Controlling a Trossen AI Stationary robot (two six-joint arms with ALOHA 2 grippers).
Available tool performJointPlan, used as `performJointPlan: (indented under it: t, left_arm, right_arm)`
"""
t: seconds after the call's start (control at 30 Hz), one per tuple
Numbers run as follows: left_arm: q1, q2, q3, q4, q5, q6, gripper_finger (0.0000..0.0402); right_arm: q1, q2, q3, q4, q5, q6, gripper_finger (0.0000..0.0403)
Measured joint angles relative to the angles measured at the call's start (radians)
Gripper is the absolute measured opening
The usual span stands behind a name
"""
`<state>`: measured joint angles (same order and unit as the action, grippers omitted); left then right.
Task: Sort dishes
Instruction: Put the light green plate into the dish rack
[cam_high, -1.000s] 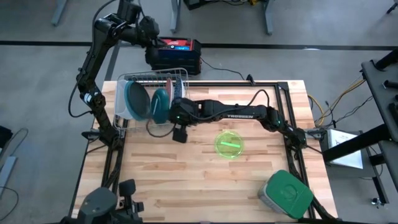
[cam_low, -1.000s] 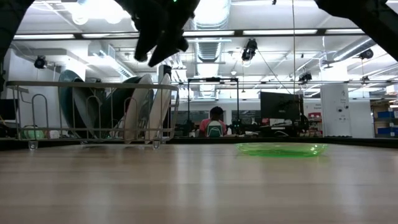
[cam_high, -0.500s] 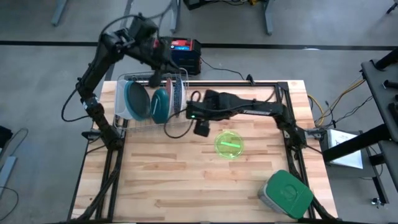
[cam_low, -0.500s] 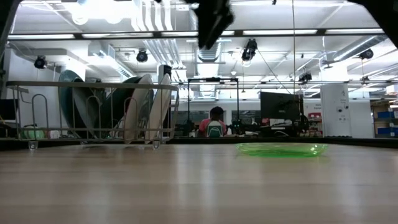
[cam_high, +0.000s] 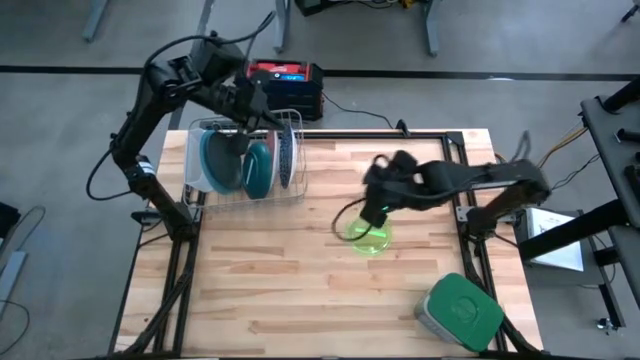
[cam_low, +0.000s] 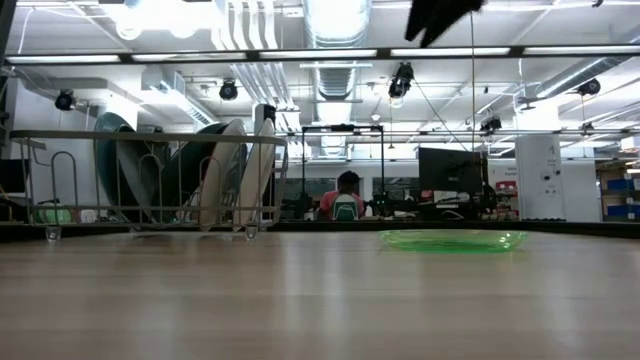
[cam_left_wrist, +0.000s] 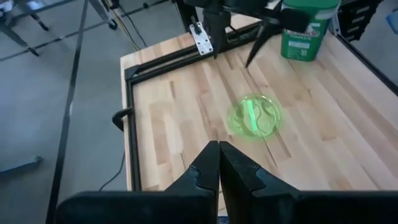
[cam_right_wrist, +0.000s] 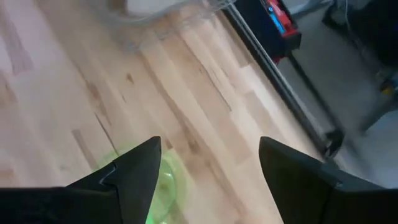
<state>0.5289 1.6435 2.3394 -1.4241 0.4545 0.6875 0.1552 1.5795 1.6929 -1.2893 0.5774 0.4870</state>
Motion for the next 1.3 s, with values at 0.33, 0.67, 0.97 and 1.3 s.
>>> performJointPlan:
  t: [0.33, 0.67, 0.97, 1.3]
  left_arm:
    - [0.0, -0.003, 0.0, 0.017, 0.0, -0.032, 0.0]
    - [0.001, -0.003, -0.006, 0.002, 0.0, -0.032, 0.0]
    - [0.001, -0.003, -0.008, 0.001, 0.0, -0.024, 0.0]
    - [0.001, -0.002, -0.029, 0.002, 0.0, -0.02, 0.0]
  right_arm:
    - [-0.251, -0.201, -0.471, 0.474, -0.32, 0.211, 0.0232]
    - [-0.329, 0.011, -0.534, 0.471, -0.416, 0.008, 0.0239]
    - [-0.328, 0.218, -0.463, 0.41, -0.449, -0.16, 0.0223]
    - [-0.325, 0.283, -0.443, 0.368, -0.477, -0.277, 0.0221]
